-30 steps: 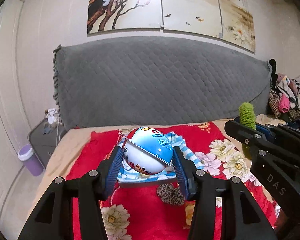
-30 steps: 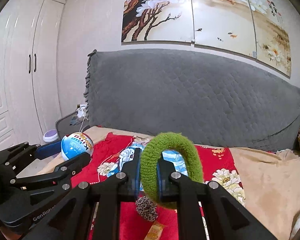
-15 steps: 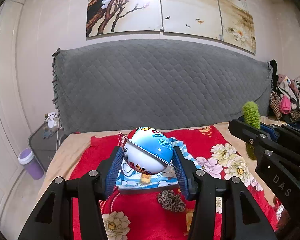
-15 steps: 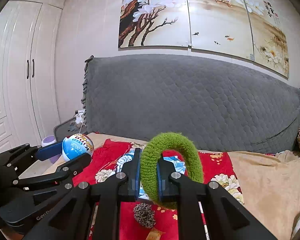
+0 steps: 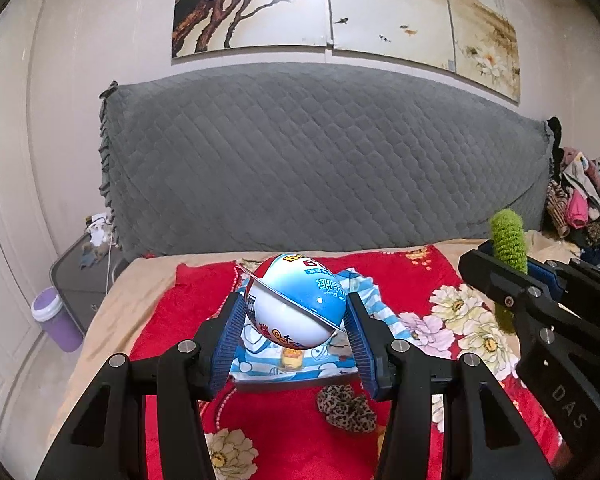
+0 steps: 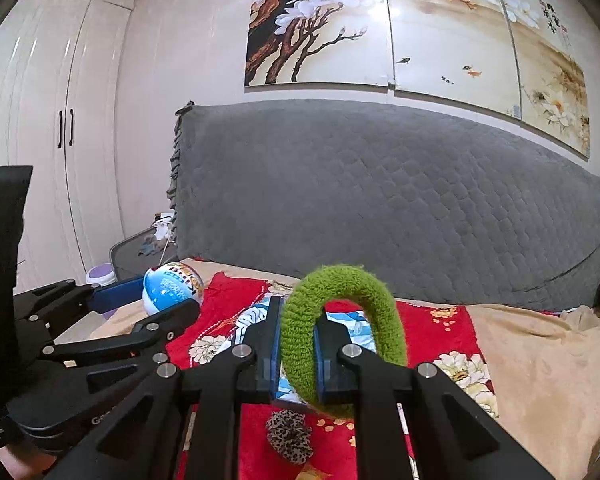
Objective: Organize objects
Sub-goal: 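Carry the ring and egg in both grippers over the striped shirt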
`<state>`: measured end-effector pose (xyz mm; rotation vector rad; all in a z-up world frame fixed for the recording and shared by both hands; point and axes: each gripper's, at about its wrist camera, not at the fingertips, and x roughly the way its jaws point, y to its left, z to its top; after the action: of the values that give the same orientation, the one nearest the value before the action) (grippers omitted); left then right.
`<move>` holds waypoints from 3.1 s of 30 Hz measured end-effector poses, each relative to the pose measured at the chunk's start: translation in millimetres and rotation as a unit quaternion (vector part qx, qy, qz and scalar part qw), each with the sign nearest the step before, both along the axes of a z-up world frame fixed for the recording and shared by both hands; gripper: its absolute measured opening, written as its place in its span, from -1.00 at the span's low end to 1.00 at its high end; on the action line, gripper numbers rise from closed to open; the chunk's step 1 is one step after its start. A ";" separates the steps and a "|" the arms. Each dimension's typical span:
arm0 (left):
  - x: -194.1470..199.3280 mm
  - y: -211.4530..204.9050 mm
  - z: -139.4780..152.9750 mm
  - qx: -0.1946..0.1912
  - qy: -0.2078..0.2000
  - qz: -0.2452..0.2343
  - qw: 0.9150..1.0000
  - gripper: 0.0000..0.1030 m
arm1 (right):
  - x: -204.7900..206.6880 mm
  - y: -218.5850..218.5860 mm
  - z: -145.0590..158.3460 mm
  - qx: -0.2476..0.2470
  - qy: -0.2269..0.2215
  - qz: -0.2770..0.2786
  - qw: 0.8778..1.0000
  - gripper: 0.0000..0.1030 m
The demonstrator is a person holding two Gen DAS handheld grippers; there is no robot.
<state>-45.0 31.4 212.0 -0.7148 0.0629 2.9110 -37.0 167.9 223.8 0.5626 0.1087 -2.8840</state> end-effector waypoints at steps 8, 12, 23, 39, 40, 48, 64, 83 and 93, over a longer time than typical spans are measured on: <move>-33.4 -0.8 -15.7 0.003 -0.014 0.002 1.000 0.02 | -23.6 2.9 -17.9 -0.009 -0.006 0.011 1.000 -0.75; -47.1 2.4 -23.1 0.003 -0.017 0.002 1.000 0.02 | -34.8 3.6 -25.4 -0.004 -0.009 0.012 1.000 -0.75; -88.5 15.8 -52.4 -0.006 -0.036 -0.004 0.999 0.02 | -63.2 11.3 -43.8 0.013 -0.008 0.017 1.000 -0.75; -137.8 17.3 -97.4 -0.005 -0.066 -0.002 0.998 0.02 | -114.3 22.7 -65.6 0.001 -0.004 0.028 1.000 -0.74; -140.1 17.8 -100.8 -0.005 -0.069 -0.002 0.998 0.02 | -116.7 23.4 -68.5 0.000 -0.006 0.028 1.000 -0.74; -156.2 27.2 -123.6 -0.011 -0.083 -0.005 0.997 0.02 | -131.8 28.2 -86.9 -0.007 -0.023 0.032 0.999 -0.74; -197.1 28.8 -154.4 -0.004 -0.107 -0.007 0.994 0.02 | -170.9 28.2 -115.2 0.009 -0.060 0.038 0.997 -0.75; -281.9 19.9 -200.3 -0.005 -0.154 0.008 0.988 0.02 | -271.9 18.2 -169.6 0.063 -0.131 0.040 0.989 -0.75; -334.2 5.8 -244.7 0.004 -0.208 0.028 0.978 0.02 | -322.1 7.9 -219.5 0.097 -0.204 0.053 0.973 -0.74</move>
<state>-379.3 37.3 -32.6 -1.3247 -0.0151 2.7411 -359.0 175.8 4.3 1.1337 0.3470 -2.6074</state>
